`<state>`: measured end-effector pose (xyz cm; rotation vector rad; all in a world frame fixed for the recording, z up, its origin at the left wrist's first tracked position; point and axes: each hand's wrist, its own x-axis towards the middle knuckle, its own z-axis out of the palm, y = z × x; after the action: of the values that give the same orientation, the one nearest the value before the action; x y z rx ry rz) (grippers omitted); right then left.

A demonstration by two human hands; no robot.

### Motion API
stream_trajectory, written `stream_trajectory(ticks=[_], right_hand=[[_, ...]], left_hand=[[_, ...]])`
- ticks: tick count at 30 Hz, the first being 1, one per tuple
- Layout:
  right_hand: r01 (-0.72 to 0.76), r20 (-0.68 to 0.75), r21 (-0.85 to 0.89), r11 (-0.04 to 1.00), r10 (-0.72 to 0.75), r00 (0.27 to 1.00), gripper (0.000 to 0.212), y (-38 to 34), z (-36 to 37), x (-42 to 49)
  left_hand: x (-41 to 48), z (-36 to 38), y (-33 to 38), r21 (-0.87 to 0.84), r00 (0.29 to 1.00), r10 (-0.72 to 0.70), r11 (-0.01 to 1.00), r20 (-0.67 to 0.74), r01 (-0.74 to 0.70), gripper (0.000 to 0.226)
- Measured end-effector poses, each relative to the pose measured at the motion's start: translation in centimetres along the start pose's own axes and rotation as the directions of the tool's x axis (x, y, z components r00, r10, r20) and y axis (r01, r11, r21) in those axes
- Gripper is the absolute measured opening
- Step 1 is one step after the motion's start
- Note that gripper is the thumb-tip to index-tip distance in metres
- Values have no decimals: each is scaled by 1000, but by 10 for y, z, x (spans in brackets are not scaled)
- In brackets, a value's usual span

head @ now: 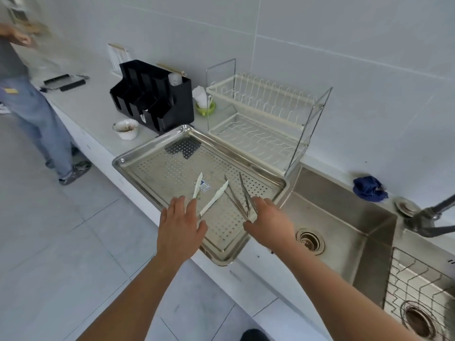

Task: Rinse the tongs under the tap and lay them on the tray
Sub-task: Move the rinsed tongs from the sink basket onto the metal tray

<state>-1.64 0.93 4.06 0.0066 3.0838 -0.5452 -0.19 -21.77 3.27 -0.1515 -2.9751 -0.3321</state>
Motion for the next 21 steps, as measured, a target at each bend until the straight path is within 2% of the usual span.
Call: stream_trajectory(ticks=[8,15,18,21], right_hand=[[-12,80,-3,1000,13,997,70,-35,39,62],[-6,141,48,999,0,990,51,-76,79,153],[3,187,73,997,-16,982,48,-101,94,186],[-6,219,105,994,-18,976,45,-123,109,209]], left_hand=[[58,26,-54,-2,999,-9,1000,49,9,60],[138,64,-95,24,982,-35,999,187,31,60],[164,78,-113,-87,961,-116,986,250,141,56],[189,85,-122,-245,909,-232,913,345,326,57]])
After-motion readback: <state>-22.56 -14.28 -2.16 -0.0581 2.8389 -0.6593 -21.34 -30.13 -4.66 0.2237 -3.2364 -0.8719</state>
